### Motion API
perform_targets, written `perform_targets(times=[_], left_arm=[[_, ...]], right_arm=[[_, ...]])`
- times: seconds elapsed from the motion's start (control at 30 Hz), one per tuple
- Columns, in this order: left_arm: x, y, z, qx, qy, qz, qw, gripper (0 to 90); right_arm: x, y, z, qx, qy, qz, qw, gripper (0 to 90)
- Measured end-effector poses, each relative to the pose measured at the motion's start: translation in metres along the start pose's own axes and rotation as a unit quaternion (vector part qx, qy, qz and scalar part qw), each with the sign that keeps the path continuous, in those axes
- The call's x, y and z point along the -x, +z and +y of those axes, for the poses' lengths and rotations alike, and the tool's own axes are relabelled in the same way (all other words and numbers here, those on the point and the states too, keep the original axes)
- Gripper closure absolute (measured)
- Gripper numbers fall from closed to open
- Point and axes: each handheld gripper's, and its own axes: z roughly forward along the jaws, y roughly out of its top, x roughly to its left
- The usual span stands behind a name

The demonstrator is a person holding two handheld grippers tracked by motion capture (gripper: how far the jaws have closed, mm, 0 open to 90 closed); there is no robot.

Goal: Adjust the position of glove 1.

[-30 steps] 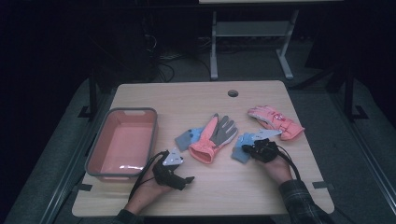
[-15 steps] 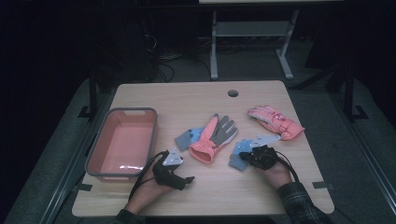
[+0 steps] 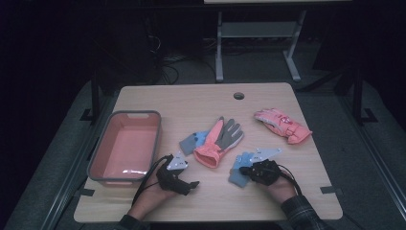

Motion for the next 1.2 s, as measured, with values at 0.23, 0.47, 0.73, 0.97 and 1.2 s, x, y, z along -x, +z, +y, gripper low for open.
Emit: perform_targets(times=[0.23,0.47,0.73,0.97,1.2], left_arm=[[0.001,0.000,0.000,0.001,-0.004,0.000,1.0000,12.7],[0.001,0.000,0.000,0.002,-0.004,0.000,1.0000,12.7],[0.001,0.000,-0.001,0.002,-0.005,0.002,1.0000,12.8],[0.001,0.000,-0.001,0.001,-0.006,0.002,1.0000,12.8],[0.001,0.000,-0.001,0.001,-0.006,0.003,1.0000,12.8]], right_arm=[[-0.012,0.000,0.000,-0.004,-0.007,0.010,0.9999,89.7],[-0.024,0.001,0.000,-0.004,-0.015,0.023,0.9996,89.7],[-0.025,-0.004,-0.001,-0.001,-0.017,0.020,0.9997,89.1],[-0.031,-0.010,-0.007,-0.006,-0.019,0.022,0.9996,89.5],[-0.040,0.000,-0.003,-0.004,-0.027,0.044,0.9987,89.7]])
